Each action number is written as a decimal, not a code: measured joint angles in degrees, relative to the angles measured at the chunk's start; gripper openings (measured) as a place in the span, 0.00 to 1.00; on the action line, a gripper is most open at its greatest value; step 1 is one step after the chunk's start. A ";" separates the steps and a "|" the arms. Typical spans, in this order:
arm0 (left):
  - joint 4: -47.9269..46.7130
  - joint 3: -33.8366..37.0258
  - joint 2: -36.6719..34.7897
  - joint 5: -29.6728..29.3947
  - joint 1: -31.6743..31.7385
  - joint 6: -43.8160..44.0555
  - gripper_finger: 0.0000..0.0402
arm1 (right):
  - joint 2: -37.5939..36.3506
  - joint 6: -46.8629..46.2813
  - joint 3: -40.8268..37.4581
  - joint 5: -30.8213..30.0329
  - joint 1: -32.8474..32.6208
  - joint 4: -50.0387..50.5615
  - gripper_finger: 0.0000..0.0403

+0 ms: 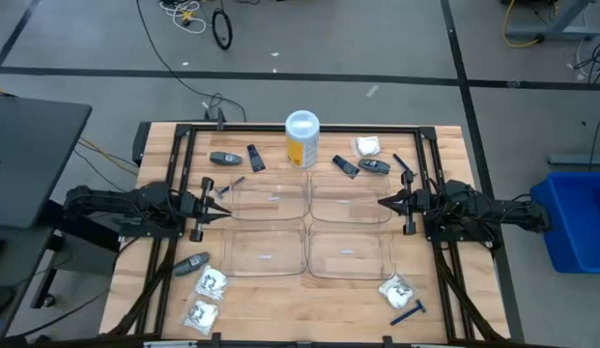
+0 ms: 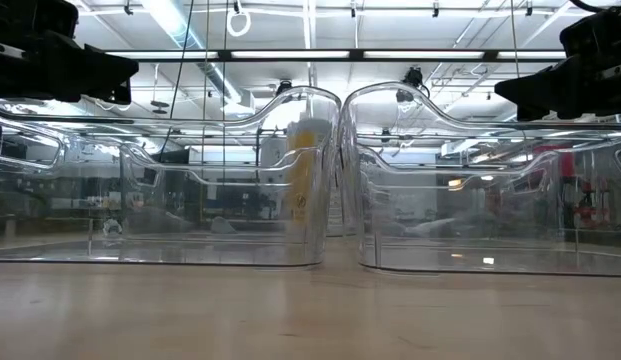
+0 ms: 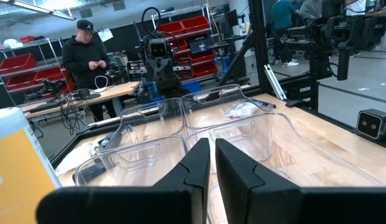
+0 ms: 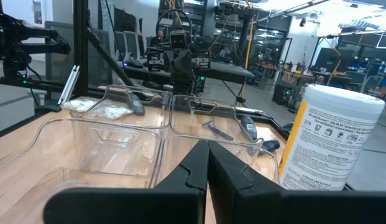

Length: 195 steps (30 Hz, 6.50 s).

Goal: Pick & Place Travel size toiletries

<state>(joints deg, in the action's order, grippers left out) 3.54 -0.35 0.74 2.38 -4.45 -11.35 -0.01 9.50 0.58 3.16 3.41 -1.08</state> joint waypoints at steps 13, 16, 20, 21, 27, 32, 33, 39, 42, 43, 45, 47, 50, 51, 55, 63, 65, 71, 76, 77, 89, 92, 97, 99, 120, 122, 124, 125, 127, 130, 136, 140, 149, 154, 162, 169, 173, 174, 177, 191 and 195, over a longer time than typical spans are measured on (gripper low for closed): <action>0.34 0.01 0.01 0.01 0.00 0.43 0.08 | 0.00 0.00 0.00 0.00 0.00 0.00 0.03; 0.68 0.00 0.01 -0.01 0.00 1.62 0.08 | 0.00 0.00 0.00 0.00 -0.01 0.02 0.03; 3.57 -0.01 0.01 0.00 0.00 3.93 0.08 | 0.00 0.00 -0.02 0.00 0.00 0.02 0.03; 4.81 -0.01 0.01 -0.01 0.00 4.92 0.08 | 0.00 0.00 0.00 -0.02 0.00 0.01 0.03; 7.33 -1.68 0.08 -0.03 -0.01 6.64 0.08 | 0.00 0.00 -0.01 -0.01 -0.01 0.00 0.03; 7.36 -4.85 0.03 -2.31 -0.02 7.73 0.08 | 0.00 0.00 -0.02 0.00 -0.01 0.00 0.03; 7.41 -5.45 0.03 -3.12 -0.02 7.78 0.08 | 0.00 0.00 -0.02 -0.01 0.00 0.01 0.03; 7.62 -9.91 0.53 -7.45 -0.02 8.46 0.08 | 0.00 0.00 0.00 0.00 0.01 0.02 0.03; 7.47 -12.58 1.77 -10.66 -0.02 9.47 0.08 | 0.00 0.00 -0.01 -0.02 -0.01 0.00 0.03; 7.53 -13.53 2.39 -11.36 0.00 9.02 0.08 | 0.00 0.00 -0.02 0.00 0.00 0.01 0.03; 7.54 -15.23 3.74 -12.17 -0.01 6.98 0.08 | 0.00 0.00 -0.01 -0.01 -0.01 0.00 0.03; 7.51 -16.87 5.36 -13.07 -0.02 4.98 0.08 | 0.00 -0.01 -0.01 -0.01 0.00 0.00 0.03; 7.51 -19.30 8.30 -17.19 -0.04 4.72 0.08 | 0.00 0.00 -0.02 -0.01 -0.01 0.01 0.03; 7.49 -19.99 9.33 -18.69 -0.04 5.04 0.08 | 0.00 0.00 0.00 0.00 0.01 0.00 0.03; 7.43 -22.47 13.36 -23.08 0.00 4.35 0.08 | 0.00 0.00 -0.01 -0.02 -0.01 0.01 0.03; 7.29 -26.38 19.84 -30.97 -0.02 5.98 0.08 | 0.00 0.00 0.00 0.00 0.00 0.01 0.03; 7.27 -27.02 21.06 -32.45 0.00 5.23 0.08 | 0.00 0.00 0.00 -0.01 0.00 0.00 0.03; 7.33 -27.92 23.94 -33.63 1.57 4.98 0.08 | 0.00 0.00 -0.02 0.00 -0.01 0.02 0.03; 7.29 -27.92 25.62 -30.64 5.23 6.66 0.08 | 0.00 0.00 0.00 -0.02 -0.01 0.00 0.03; 7.27 -27.92 25.95 -29.95 6.15 6.89 0.08 | 0.00 0.00 0.00 -0.02 -0.01 0.00 0.03; 7.13 -27.94 26.74 -19.86 19.20 9.64 0.08 | 0.00 0.00 -0.01 -0.01 -0.01 0.00 0.03; 5.88 -27.94 26.75 -17.39 22.27 10.27 0.08 | 0.00 0.00 0.00 -0.02 -0.01 0.02 0.03; 4.49 -27.94 26.76 -13.00 27.29 11.19 0.08 | 0.00 0.00 -0.01 -0.02 0.00 0.00 0.03; 4.30 -28.14 26.76 -11.16 29.09 11.87 0.08 | 0.00 0.00 0.00 0.00 -0.01 0.02 0.03; -20.08 -43.50 40.70 3.01 45.30 4.22 0.08 | 0.00 0.00 0.00 0.00 -0.01 0.00 0.03; -21.91 -43.99 41.85 3.82 46.77 3.08 0.08 | 0.00 0.00 -0.02 0.00 0.00 0.00 0.03; -23.24 -44.21 42.93 4.78 48.32 2.10 0.08 | 0.00 0.00 -0.02 -0.01 -0.01 0.00 0.03; -23.75 -44.21 43.52 5.11 49.14 1.85 0.08 | 0.00 0.00 0.00 -0.02 -0.01 0.00 0.03; -25.38 -44.21 44.69 5.24 50.68 1.11 0.08 | 0.00 0.00 -0.02 -0.02 -0.01 0.02 0.03; -27.51 -44.21 46.65 5.22 52.81 -0.71 0.08 | 0.00 0.00 -0.02 0.00 0.01 0.00 0.03; -31.34 -44.21 50.01 4.63 56.00 -4.95 0.08 | 0.00 0.00 -0.02 -0.01 0.00 0.00 0.03; -33.54 -44.21 51.86 4.53 57.35 -7.65 0.08 | 0.00 0.00 -0.02 -0.02 -0.01 0.00 0.03; -37.53 -44.91 53.79 -0.39 58.14 -10.52 0.08 | 0.00 0.00 -0.02 0.00 0.01 0.00 0.03; -42.17 -49.83 56.57 -2.96 58.14 -11.65 0.08 | 0.00 0.00 -0.02 -0.02 -0.01 0.00 0.03; -47.82 -57.55 63.83 -6.22 58.14 -10.81 0.08 | 0.00 0.00 0.00 0.00 0.01 0.00 0.03; -49.19 -59.18 68.68 -10.33 58.14 0.68 0.08 | 0.00 0.00 -0.02 0.00 -0.01 0.00 0.03; -49.16 -59.18 70.32 -12.61 58.14 11.60 0.08 | 0.00 0.00 0.00 0.00 0.00 0.00 0.03; -49.13 -59.18 70.52 -13.12 58.14 14.38 0.08 | 0.00 0.00 0.00 -0.01 0.00 0.00 0.03; -49.12 -59.18 70.67 -13.60 58.14 22.54 0.08 | 0.00 0.00 -0.01 -0.01 -0.01 0.00 0.03; -49.15 -59.18 70.65 -13.08 58.12 55.60 0.08 | 0.00 0.00 -0.02 -0.02 -0.01 0.00 0.03; -49.17 -59.18 70.63 -13.20 58.12 60.51 0.09 | 0.00 0.00 -0.02 0.00 0.00 0.00 0.03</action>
<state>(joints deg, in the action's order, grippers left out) -45.63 -59.53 71.37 -10.83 53.67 49.16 -0.01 9.50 0.56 3.15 3.41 -1.08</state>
